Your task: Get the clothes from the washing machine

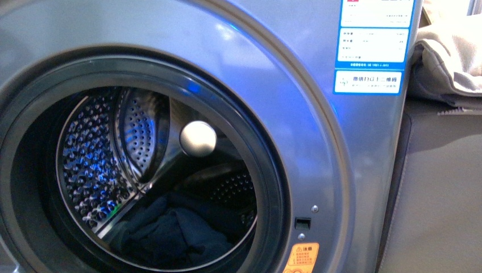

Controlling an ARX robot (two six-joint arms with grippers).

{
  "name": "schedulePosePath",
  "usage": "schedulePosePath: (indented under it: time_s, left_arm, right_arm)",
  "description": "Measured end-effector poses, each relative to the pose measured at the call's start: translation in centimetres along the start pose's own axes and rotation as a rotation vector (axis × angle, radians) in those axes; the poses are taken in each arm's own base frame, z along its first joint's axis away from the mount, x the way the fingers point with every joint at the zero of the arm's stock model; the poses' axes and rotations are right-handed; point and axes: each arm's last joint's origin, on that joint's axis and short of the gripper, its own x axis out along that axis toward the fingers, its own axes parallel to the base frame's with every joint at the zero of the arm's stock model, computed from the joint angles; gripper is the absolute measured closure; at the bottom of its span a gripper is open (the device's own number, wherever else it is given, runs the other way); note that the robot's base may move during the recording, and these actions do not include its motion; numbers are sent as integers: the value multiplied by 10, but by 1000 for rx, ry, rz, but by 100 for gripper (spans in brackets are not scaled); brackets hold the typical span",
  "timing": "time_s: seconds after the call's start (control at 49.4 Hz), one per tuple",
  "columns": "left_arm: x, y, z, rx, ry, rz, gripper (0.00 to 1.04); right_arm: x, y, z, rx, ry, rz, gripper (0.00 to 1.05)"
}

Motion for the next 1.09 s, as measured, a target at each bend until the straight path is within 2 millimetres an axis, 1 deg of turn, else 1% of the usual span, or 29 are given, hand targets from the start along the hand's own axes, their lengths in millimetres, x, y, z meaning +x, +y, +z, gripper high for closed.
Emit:
schedulePosePath:
  time_s: [0.061,0.121,0.202,0.243,0.263,0.324,0.385,0.445,0.668,0.81,1.093]
  left_arm:
    - [14,-1,7,2,-8,-14,7]
    - [33,-3,13,7,-5,-24,7]
    - [50,-5,17,24,-15,-30,7]
    - [66,-7,19,41,-9,-36,7]
    - [71,-8,19,48,-4,-38,7]
    - [95,-8,13,63,49,-32,7]
    - [111,-7,6,81,87,-23,7]
    - [127,-9,4,104,101,-29,7]
    - [156,-14,-1,154,138,-47,7]
    - [174,-18,1,169,138,-48,7]
    - [214,-39,-3,211,163,-96,7]
  right_arm:
    - [0,0,0,0,0,0,8]
    - [0,0,0,0,0,0,8]
    - [0,0,0,0,0,0,8]
    - [0,0,0,0,0,0,8]
    - [0,0,0,0,0,0,8]
    - [0,0,0,0,0,0,8]
    - [0,0,0,0,0,1,8]
    - [0,0,0,0,0,0,8]
    - [0,0,0,0,0,0,8]
    - [0,0,0,0,0,0,8]
    - [0,0,0,0,0,0,8]
